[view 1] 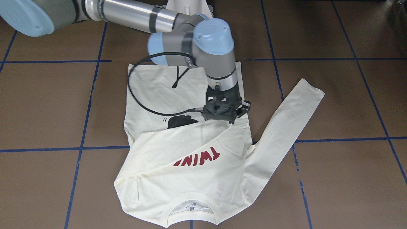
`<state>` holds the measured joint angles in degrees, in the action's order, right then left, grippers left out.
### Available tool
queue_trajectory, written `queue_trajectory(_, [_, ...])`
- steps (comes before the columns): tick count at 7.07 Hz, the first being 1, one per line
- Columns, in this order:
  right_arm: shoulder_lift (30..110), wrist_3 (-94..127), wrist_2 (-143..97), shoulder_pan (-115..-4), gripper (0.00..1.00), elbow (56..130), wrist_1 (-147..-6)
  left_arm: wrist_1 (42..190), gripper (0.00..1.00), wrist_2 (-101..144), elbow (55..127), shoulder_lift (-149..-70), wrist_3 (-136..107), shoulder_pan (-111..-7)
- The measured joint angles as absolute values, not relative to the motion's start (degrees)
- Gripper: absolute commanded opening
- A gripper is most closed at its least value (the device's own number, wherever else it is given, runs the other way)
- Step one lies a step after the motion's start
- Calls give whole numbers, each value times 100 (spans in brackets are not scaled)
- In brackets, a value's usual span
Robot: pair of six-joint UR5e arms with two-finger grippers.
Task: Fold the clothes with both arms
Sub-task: 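Grasp the sleeve cuff with the right gripper and fold it across the chest, then release the sleeve with the right gripper while the left gripper grasps the other cuff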
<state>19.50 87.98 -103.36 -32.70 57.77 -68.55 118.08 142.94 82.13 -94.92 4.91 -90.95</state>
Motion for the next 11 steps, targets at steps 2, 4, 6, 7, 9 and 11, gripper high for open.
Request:
queue_trajectory(2, [1252, 8891, -9707, -2951, 100, 4424, -6055, 11814, 100, 14305, 8246, -9480, 393, -9037])
queue_trajectory(4, [1117, 8929, -9511, -2949, 100, 4154, -5918, 12147, 100, 14218, 8418, -9472, -919, -8466])
queue_trajectory(6, [1914, 8945, -10135, -3418, 100, 5383, -6234, 12783, 100, 13912, 8501, -9440, -3015, -7659])
queue_trajectory(7, [2839, 8914, -10594, -3738, 100, 6551, -6484, 12911, 100, 13456, 8579, -9437, -4106, -6999])
queue_trajectory(9, [4524, 8643, -11347, -4411, 100, 8157, -6627, 12979, 90, 12689, 8659, -9382, -5689, -5827])
queue_trajectory(11, [5401, 8012, -11719, -4803, 100, 8807, -6638, 12968, 85, 12537, 8887, -9094, -6167, -5300])
